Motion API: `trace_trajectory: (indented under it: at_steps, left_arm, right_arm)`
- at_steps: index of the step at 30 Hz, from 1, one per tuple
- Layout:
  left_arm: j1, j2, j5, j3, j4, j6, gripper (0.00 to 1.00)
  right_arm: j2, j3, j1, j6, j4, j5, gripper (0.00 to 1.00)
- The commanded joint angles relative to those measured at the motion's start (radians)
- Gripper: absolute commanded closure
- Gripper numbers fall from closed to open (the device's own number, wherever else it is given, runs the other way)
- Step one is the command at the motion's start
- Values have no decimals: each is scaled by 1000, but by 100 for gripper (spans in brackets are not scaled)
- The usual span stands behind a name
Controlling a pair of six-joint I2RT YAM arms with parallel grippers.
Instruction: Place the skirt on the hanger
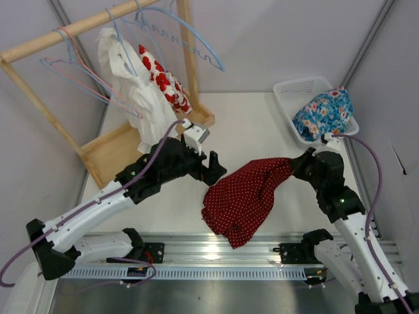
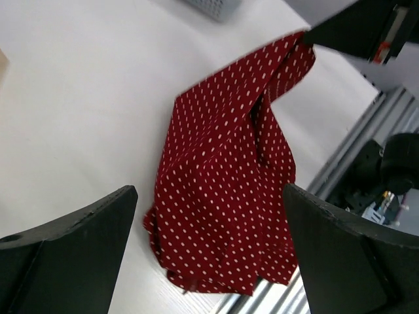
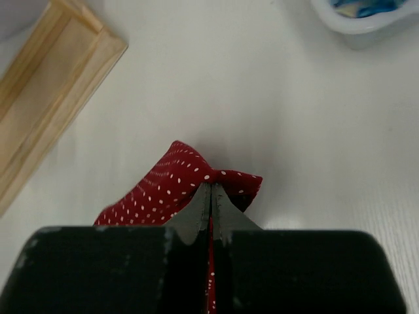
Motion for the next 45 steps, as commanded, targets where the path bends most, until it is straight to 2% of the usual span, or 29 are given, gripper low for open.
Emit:
trace_trajectory:
  at_steps: [1,5,6,8,10,14,18,23,28,33,38,42,45]
  left_arm:
    - [-79,31,-186,30,-27,-166,1]
    - [-154,42,-282,-94,38,-419,4]
    - [-171,42,-351,-106,32,-464,7]
    - [-226,36,-426,-155,3,-632,7]
    - [-287,31,-503,-200,-5,-718,7]
    - [-324,52,-508,-287,12,-950,8]
    - [-350,105,-493,-341,45,-1054,9]
    - [-438,154,-652,-281,-103,-1191,8]
    - [-450,192,-612,-355,56,-1228,10]
    - [-450,238,-615,-367,169,-1197,19]
    - [-452,250,-635,-370,144,-1229,19]
    - [-452,246,-640,-398,182,-1236,28]
    - [-452,247,-640,-418,222,-1233,31]
  right_arm:
    - [-78,-32,-74,52,-17,-9,100]
    - [-87,-41,-134,35,-63,-24,100]
    - [-87,-45,-143,26,-65,-32,100]
    - [-90,-55,-157,23,-66,-37,100]
    - [-95,-76,-165,25,-56,-11,100]
    - [-105,-93,-186,31,-59,86,100]
    - [-136,-85,-221,2,-53,61,100]
    - [-144,-84,-252,-34,-69,40,100]
    - [-170,-98,-255,-28,-57,-15,100]
    - [-199,-79,-255,-32,-63,-44,100]
    - [-199,-68,-255,-25,-77,-64,100]
    - [-197,-75,-255,-17,-75,-74,100]
    - [-196,-73,-255,-17,-77,-75,100]
